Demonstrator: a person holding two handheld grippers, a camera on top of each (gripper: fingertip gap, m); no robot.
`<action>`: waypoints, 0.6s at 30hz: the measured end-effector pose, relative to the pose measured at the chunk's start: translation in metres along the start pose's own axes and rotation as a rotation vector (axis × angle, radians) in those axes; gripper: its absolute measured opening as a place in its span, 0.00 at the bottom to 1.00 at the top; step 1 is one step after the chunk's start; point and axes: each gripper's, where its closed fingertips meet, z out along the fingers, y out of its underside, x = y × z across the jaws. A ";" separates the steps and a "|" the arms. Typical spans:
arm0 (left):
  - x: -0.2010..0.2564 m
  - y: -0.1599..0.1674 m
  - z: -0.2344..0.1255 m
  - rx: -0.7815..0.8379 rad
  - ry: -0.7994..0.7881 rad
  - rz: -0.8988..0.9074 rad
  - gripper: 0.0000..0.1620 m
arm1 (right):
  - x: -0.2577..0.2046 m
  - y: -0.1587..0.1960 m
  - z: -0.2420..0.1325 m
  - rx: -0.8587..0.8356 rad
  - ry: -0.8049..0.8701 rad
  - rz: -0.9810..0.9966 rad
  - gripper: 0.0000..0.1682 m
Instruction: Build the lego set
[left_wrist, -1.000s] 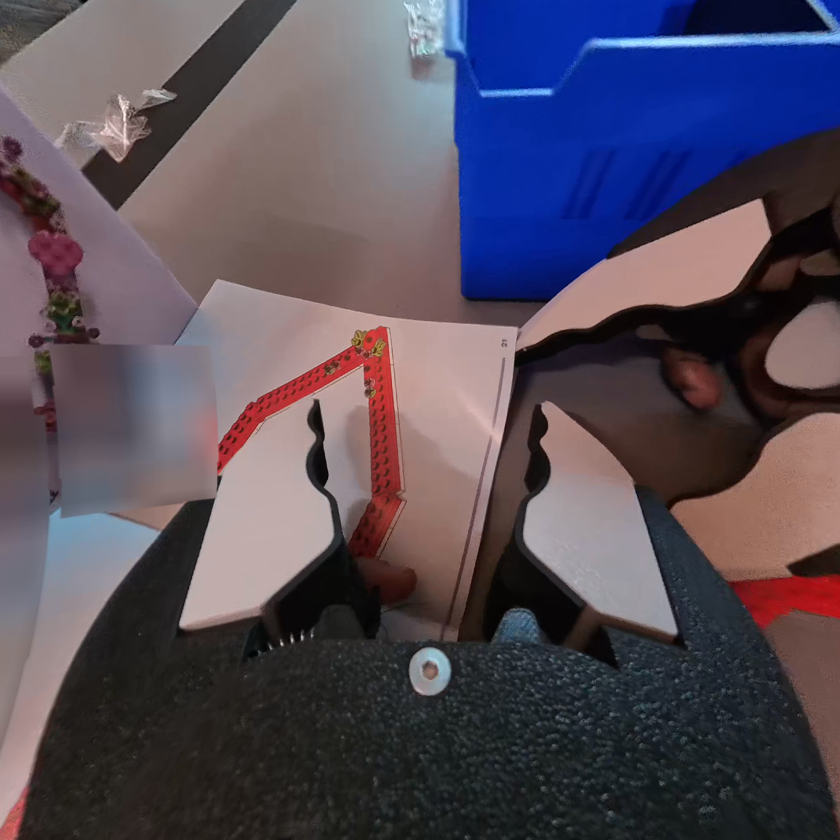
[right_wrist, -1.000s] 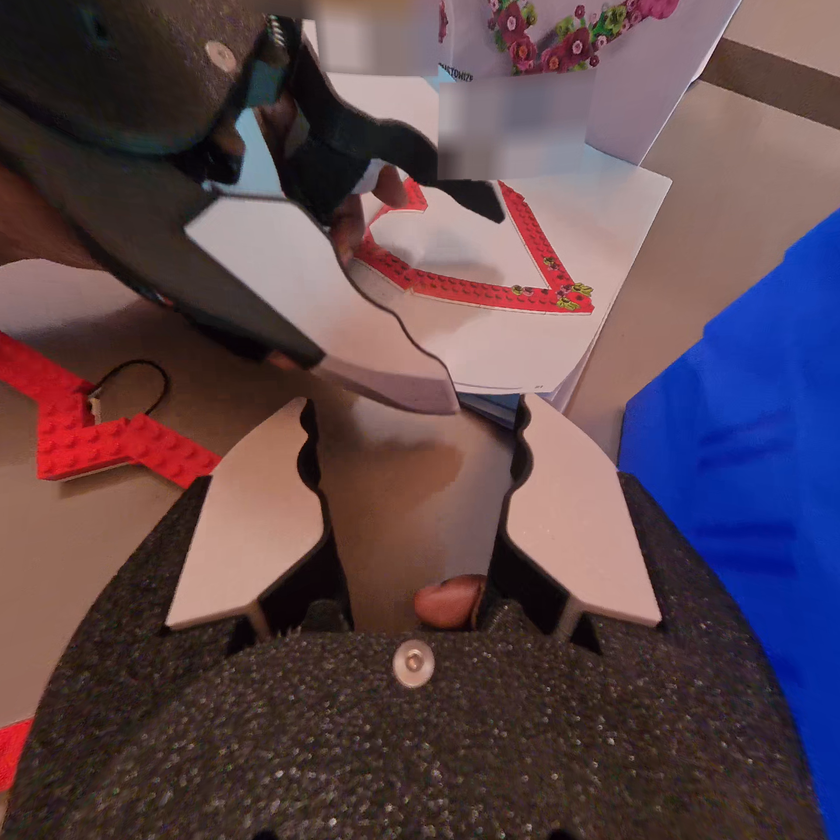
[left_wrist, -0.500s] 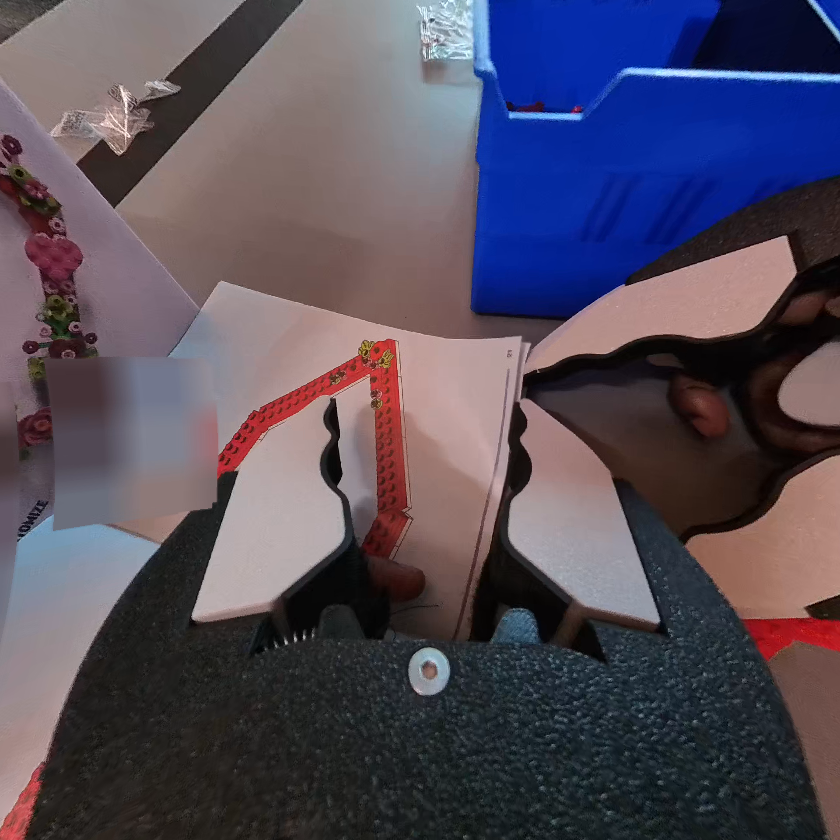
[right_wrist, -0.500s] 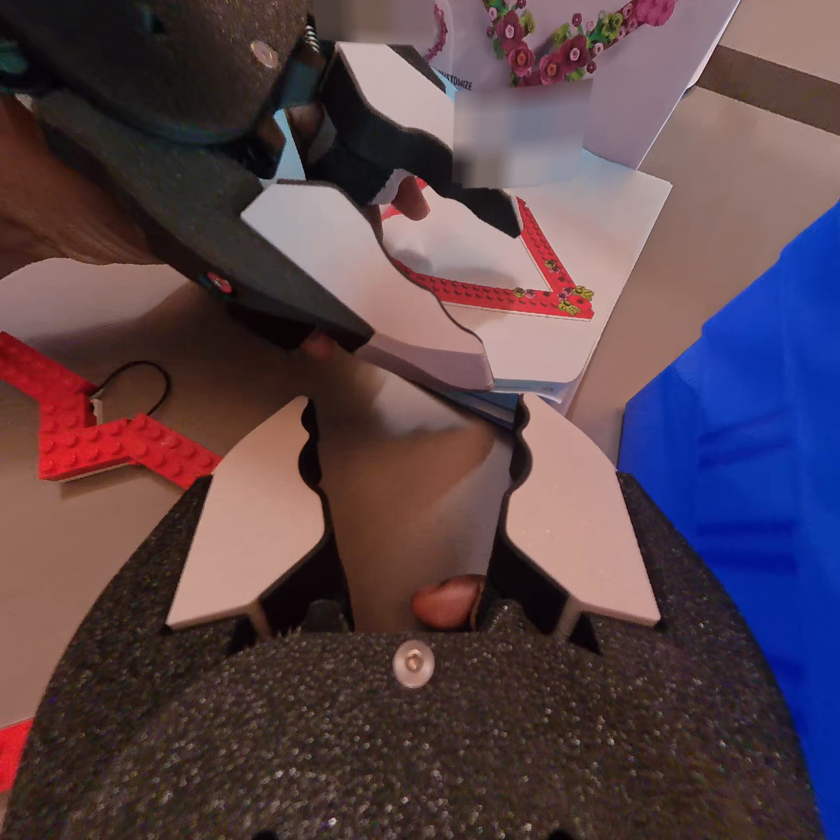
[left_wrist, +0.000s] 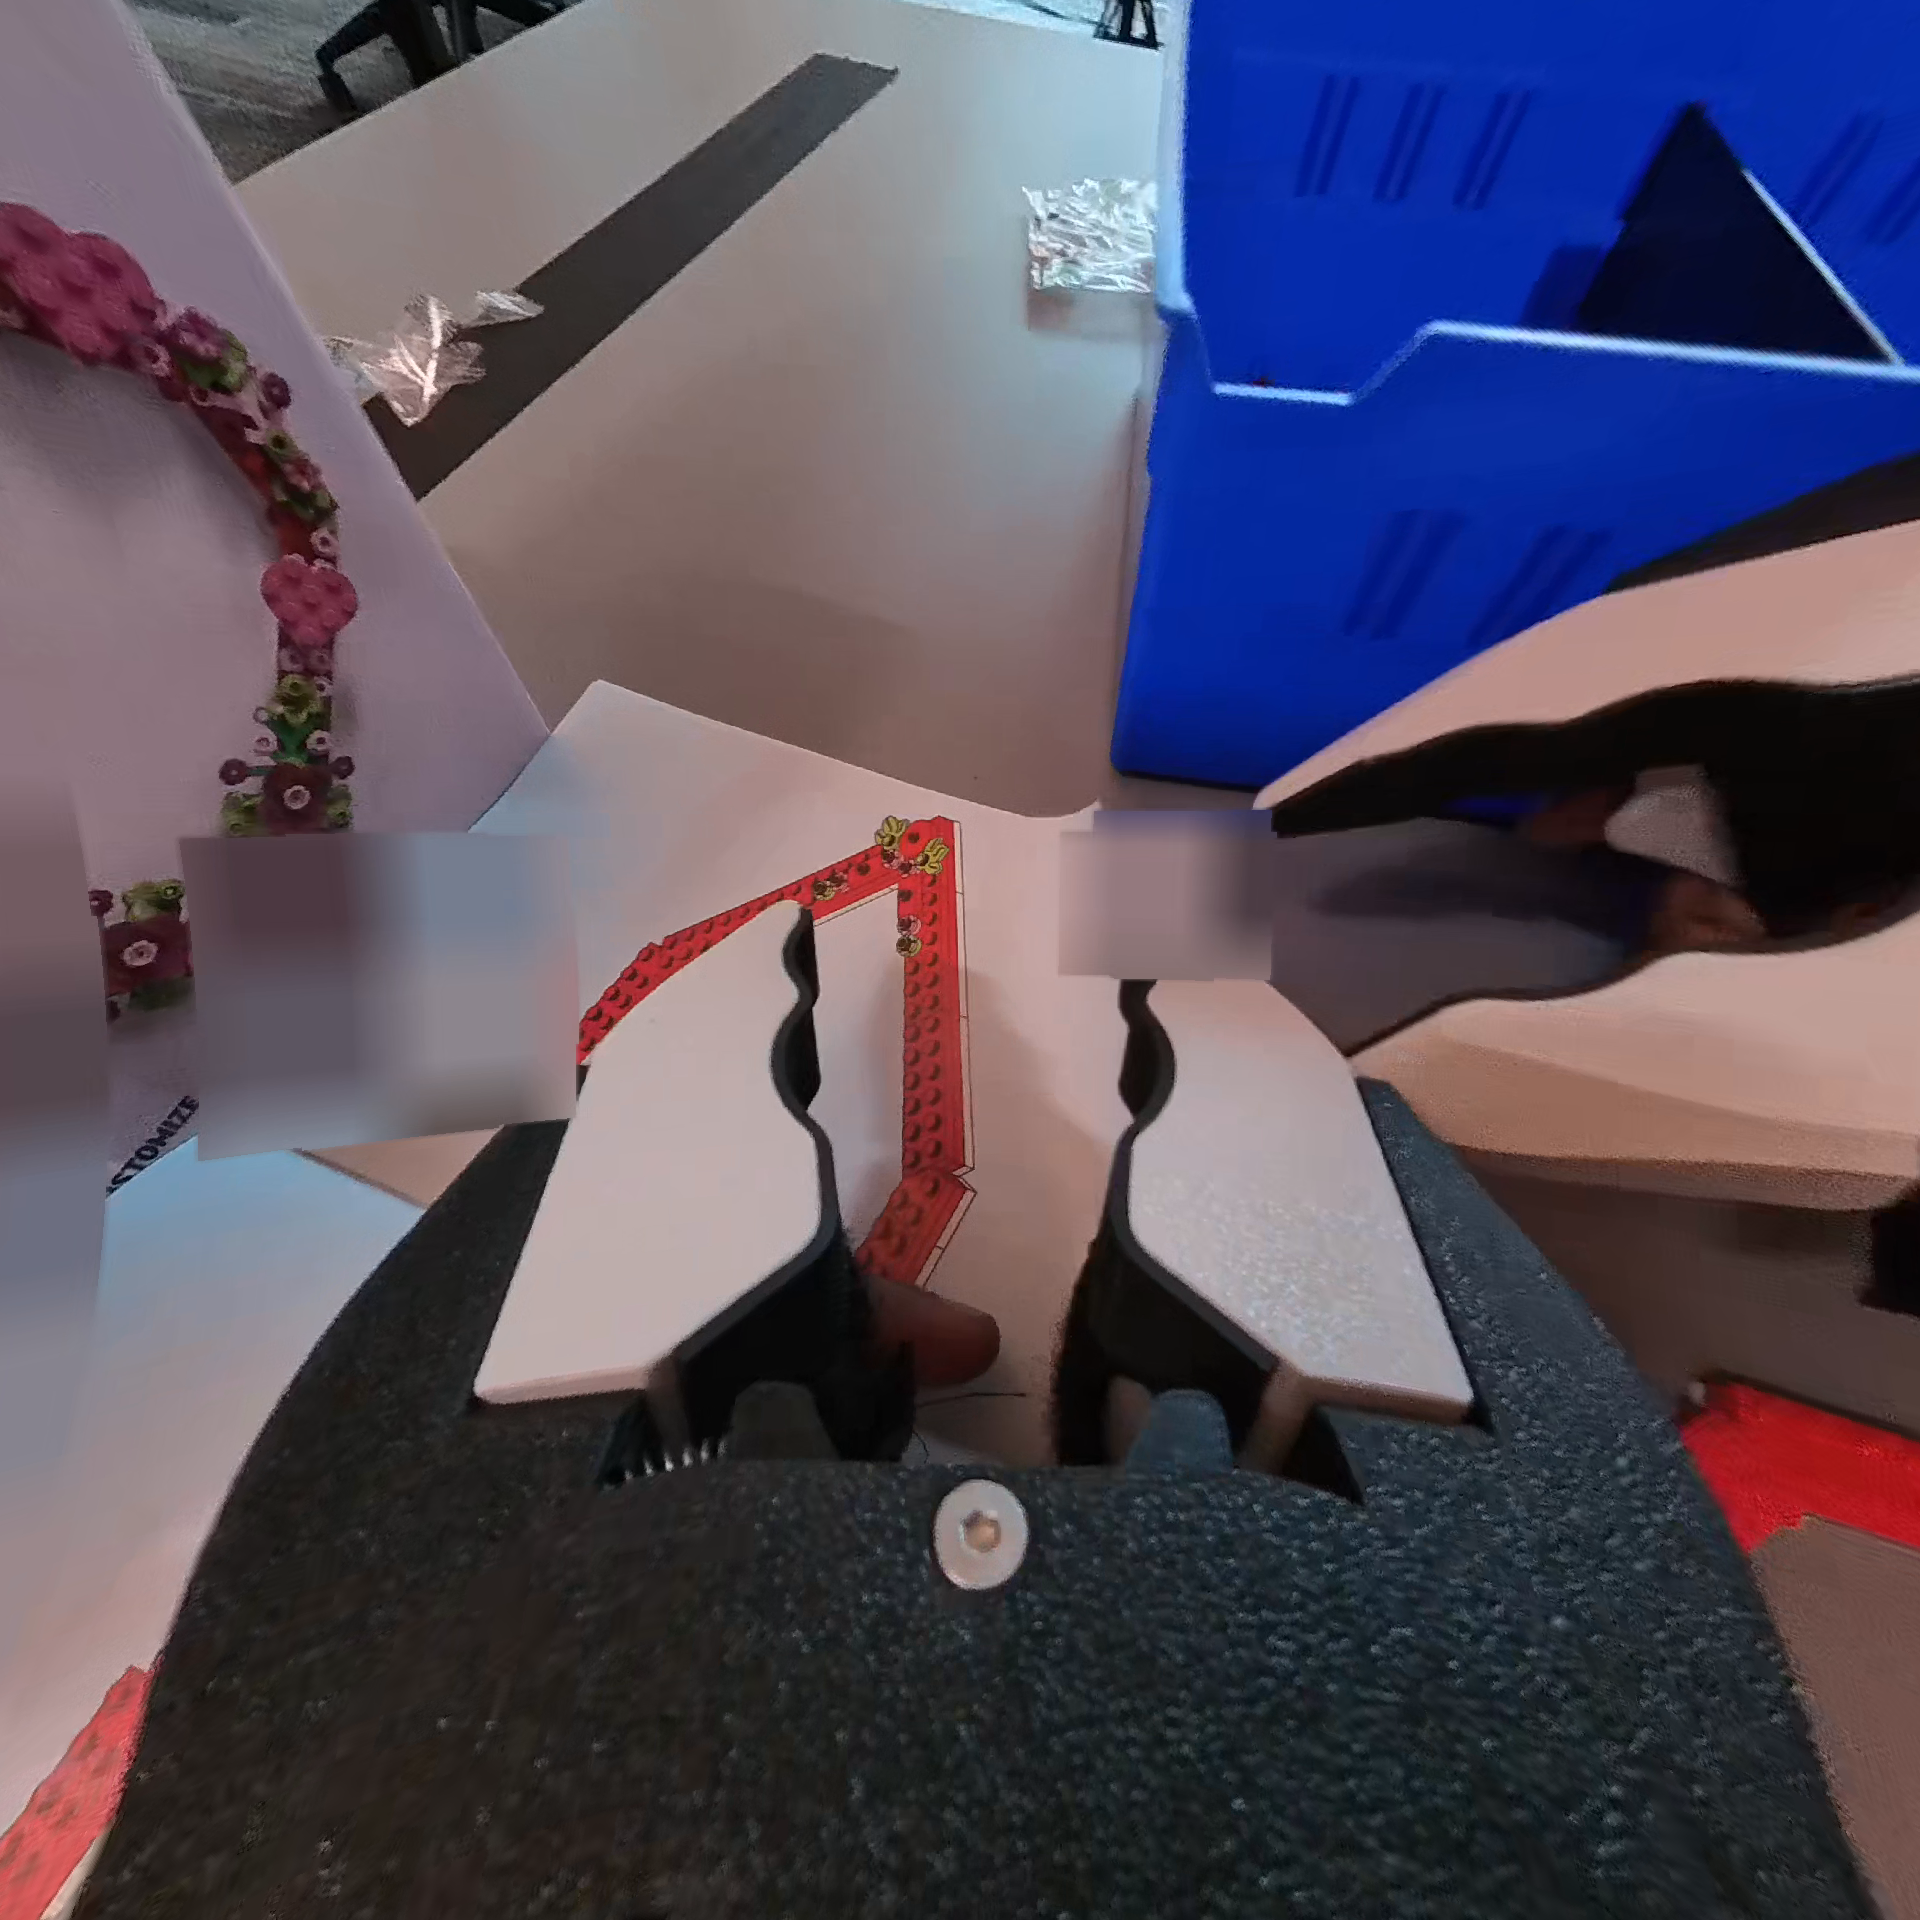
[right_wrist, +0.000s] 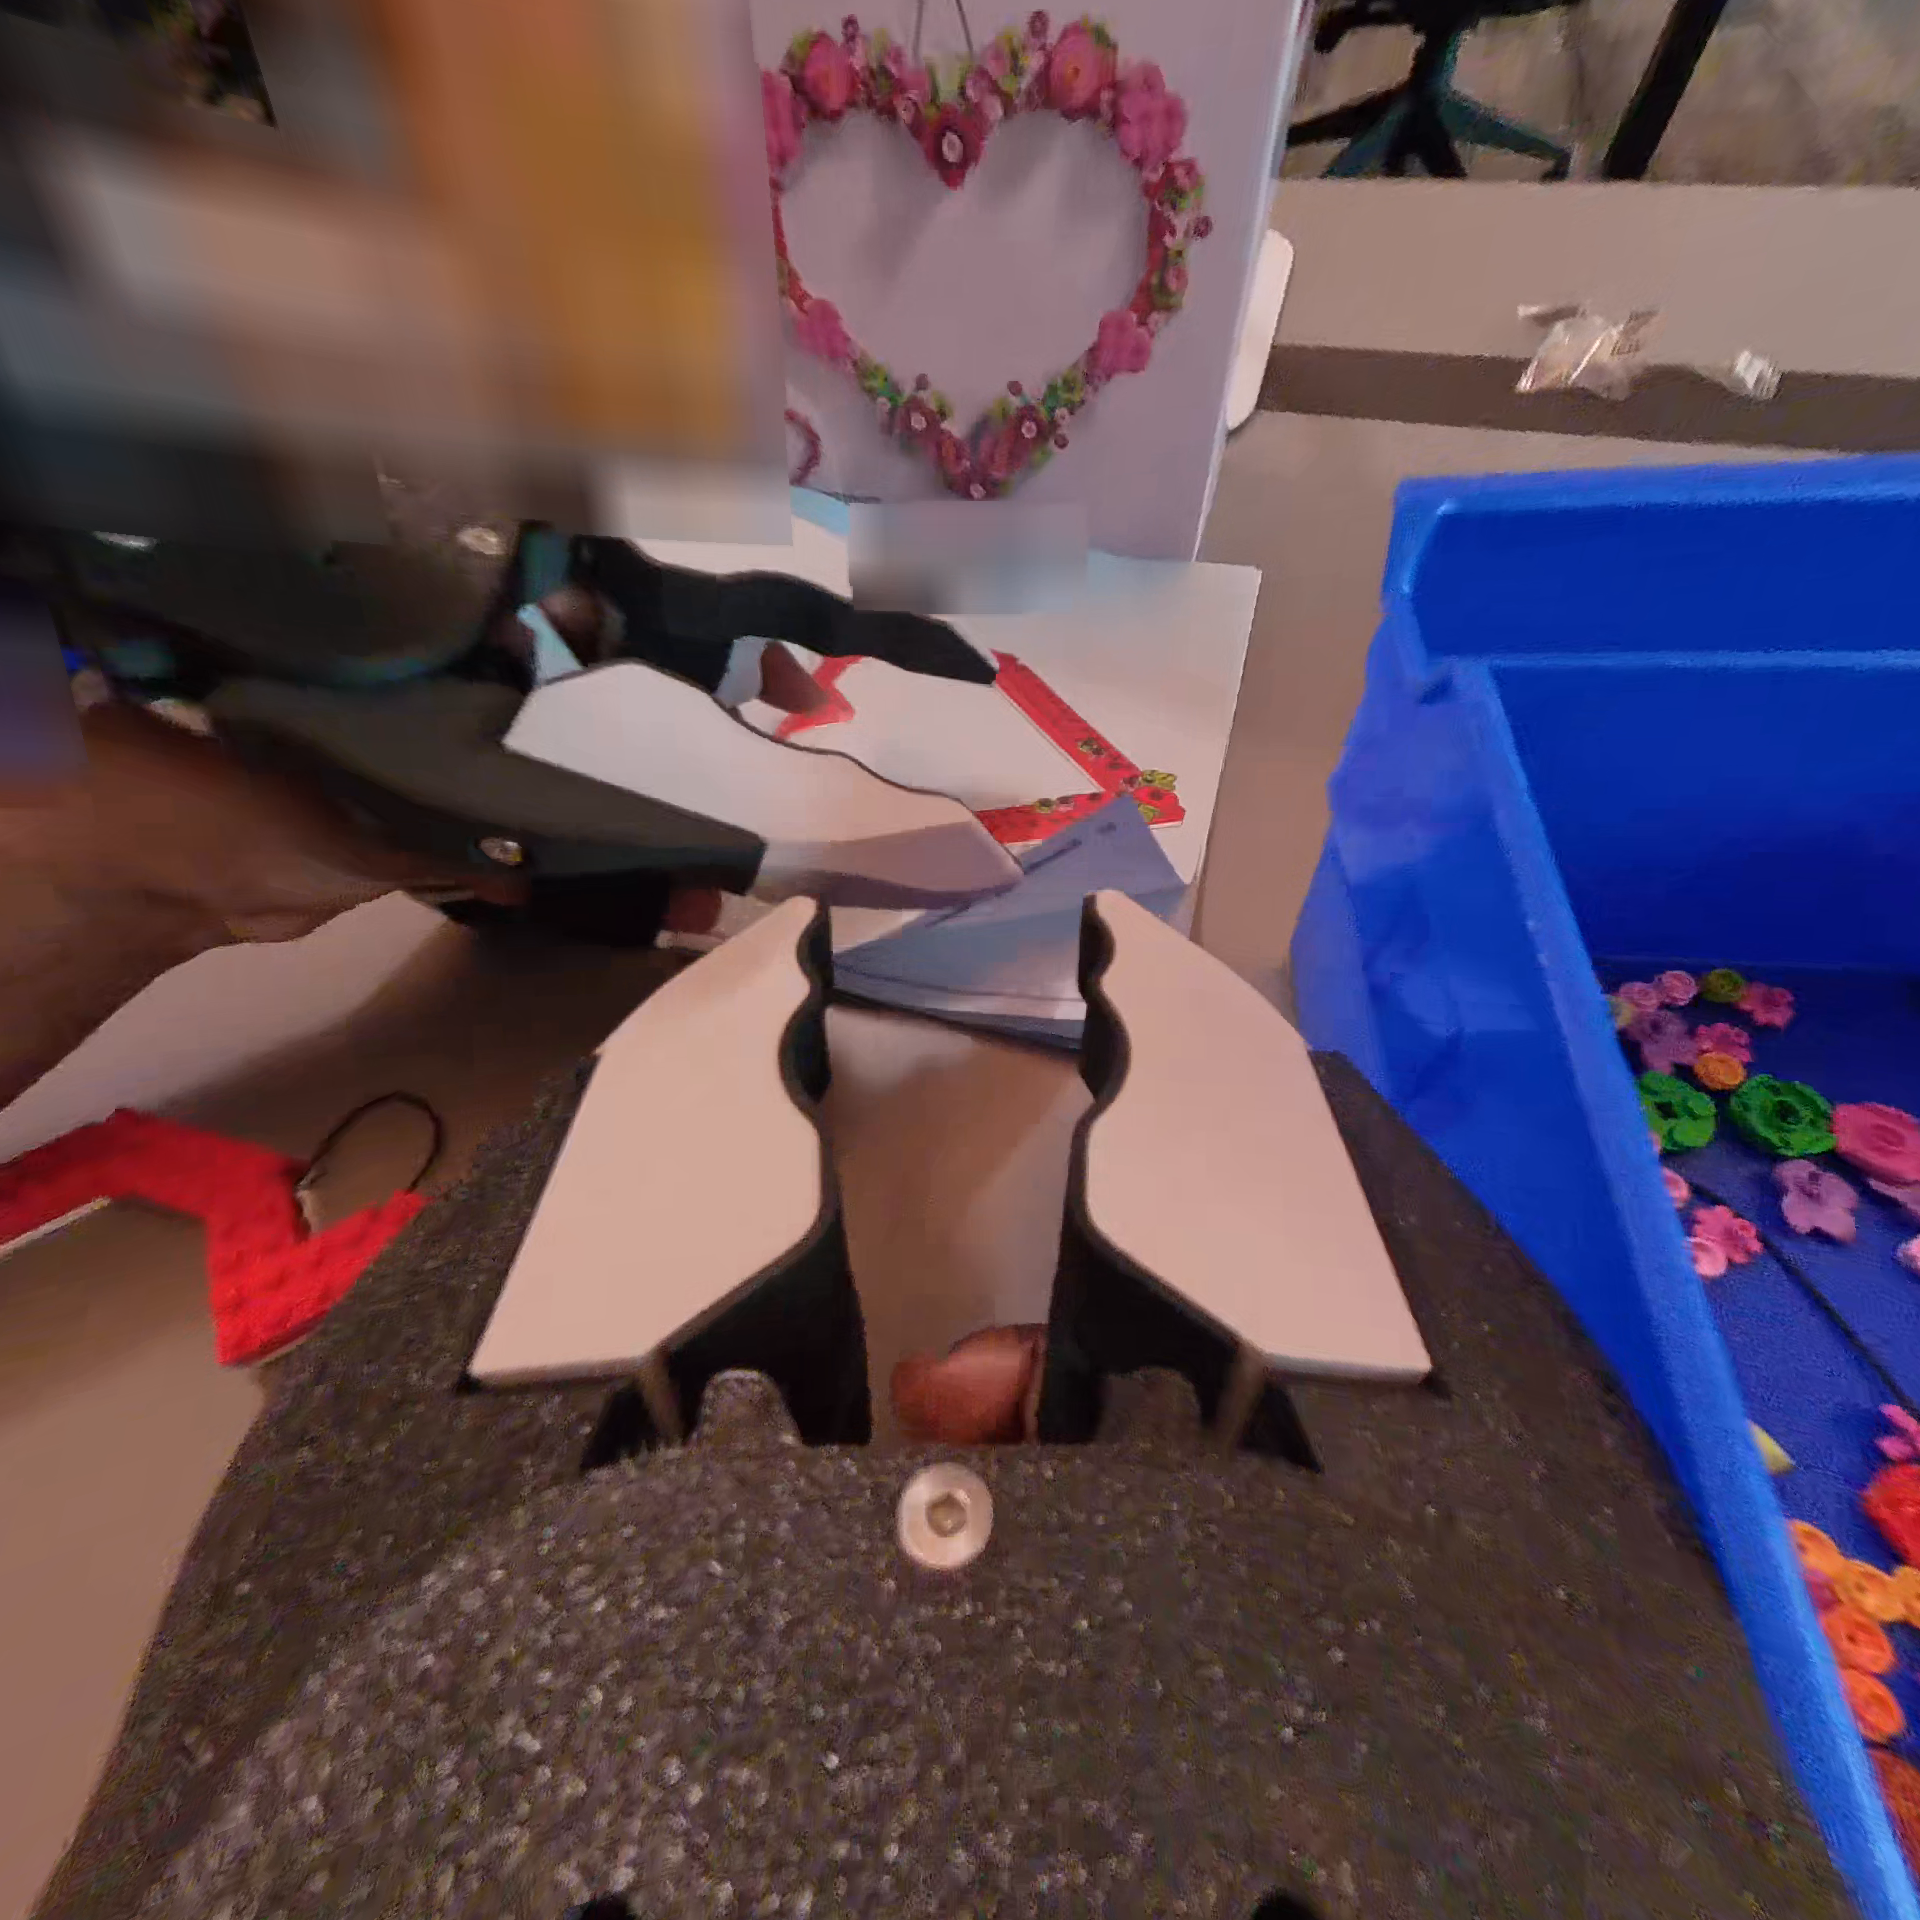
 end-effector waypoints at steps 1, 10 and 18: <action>-0.001 0.000 -0.001 0.005 -0.005 -0.005 0.33 | 0.002 0.002 0.004 -0.021 0.011 0.006 0.26; 0.017 0.020 0.010 -0.140 -0.037 0.297 0.14 | 0.006 0.018 -0.011 -0.071 0.049 -0.119 0.32; 0.023 0.016 0.008 -0.117 -0.001 0.219 0.00 | 0.003 0.029 -0.019 -0.068 0.015 -0.079 0.33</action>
